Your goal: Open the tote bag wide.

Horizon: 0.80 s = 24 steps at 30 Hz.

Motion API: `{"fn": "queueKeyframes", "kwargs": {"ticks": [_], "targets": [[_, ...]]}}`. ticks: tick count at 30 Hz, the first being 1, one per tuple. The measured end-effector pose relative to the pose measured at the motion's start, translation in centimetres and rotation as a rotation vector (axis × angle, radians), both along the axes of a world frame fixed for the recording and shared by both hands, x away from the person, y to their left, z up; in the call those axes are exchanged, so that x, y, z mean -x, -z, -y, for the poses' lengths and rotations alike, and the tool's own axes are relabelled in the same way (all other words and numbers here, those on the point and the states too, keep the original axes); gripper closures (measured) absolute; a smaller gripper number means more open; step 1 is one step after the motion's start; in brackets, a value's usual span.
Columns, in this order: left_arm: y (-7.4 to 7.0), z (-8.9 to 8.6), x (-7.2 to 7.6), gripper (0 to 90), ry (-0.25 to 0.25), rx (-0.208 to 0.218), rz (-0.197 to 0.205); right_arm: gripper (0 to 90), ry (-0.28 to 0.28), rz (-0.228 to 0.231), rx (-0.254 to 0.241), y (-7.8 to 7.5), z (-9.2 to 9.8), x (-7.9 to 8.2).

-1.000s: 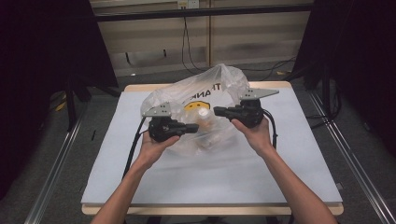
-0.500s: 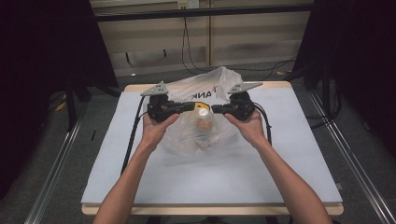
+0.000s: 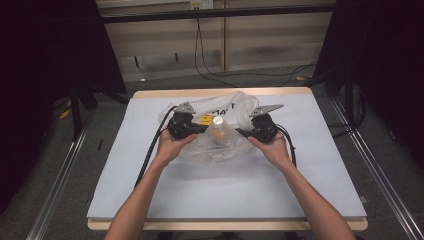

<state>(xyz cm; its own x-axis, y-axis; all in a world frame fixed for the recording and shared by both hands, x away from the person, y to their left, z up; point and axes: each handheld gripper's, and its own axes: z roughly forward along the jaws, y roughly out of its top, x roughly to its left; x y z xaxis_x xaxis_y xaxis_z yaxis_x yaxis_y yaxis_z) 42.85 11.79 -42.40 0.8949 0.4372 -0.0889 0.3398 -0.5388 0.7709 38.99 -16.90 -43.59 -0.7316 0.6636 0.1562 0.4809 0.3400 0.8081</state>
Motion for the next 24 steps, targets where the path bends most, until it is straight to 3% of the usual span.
{"fn": "queueKeyframes", "kwargs": {"ticks": [2, 7, 8, 12, 14, 17, 19, 20, 21, 22, 24], "targets": [[1.0, -0.1, 0.1, 90.0, 0.006, -0.034, -0.015, 90.0, 0.002, -0.01, 0.003, 0.5, 0.2, 0.0], [2.3, -0.4, 0.8, 90.0, 0.034, -0.042, -0.037, 90.0, -0.016, -0.015, 0.0, 1.3, 0.3, 0.6], [2.3, -0.4, 1.0, 90.0, 0.044, -0.076, -0.031, 90.0, -0.03, -0.019, 0.013, 1.4, 0.1, 0.9], [1.7, -1.2, 1.7, 90.0, 0.066, -0.08, -0.01, 90.0, -0.07, -0.04, 0.044, 1.7, 0.0, 1.8], [2.2, -2.0, 1.0, 90.0, 0.04, -0.161, -0.019, 90.0, -0.059, -0.056, 0.079, 2.2, 0.4, 1.6], [3.2, -2.5, 0.5, 90.0, 0.003, -0.171, -0.057, 90.0, -0.026, -0.086, 0.104, 3.1, 1.2, 1.1], [3.9, -2.7, 0.3, 90.0, 0.027, -0.247, -0.062, 90.0, -0.013, -0.106, 0.142, 3.7, 1.6, 0.7], [4.3, -2.6, 0.4, 90.0, 0.0, -0.258, -0.073, 90.0, -0.012, -0.111, 0.171, 4.0, 1.8, 0.5], [4.5, -2.9, 0.3, 90.0, 0.009, -0.25, -0.075, 90.0, -0.006, -0.125, 0.183, 4.4, 2.1, 0.4], [4.5, -2.9, 0.3, 90.0, 0.009, -0.25, -0.075, 90.0, -0.013, -0.131, 0.154, 4.6, 2.6, 0.2], [4.5, -3.7, 0.1, 90.0, -0.01, -0.246, -0.098, 90.0, -0.002, -0.134, 0.17, 4.5, 3.1, 0.2]]}}
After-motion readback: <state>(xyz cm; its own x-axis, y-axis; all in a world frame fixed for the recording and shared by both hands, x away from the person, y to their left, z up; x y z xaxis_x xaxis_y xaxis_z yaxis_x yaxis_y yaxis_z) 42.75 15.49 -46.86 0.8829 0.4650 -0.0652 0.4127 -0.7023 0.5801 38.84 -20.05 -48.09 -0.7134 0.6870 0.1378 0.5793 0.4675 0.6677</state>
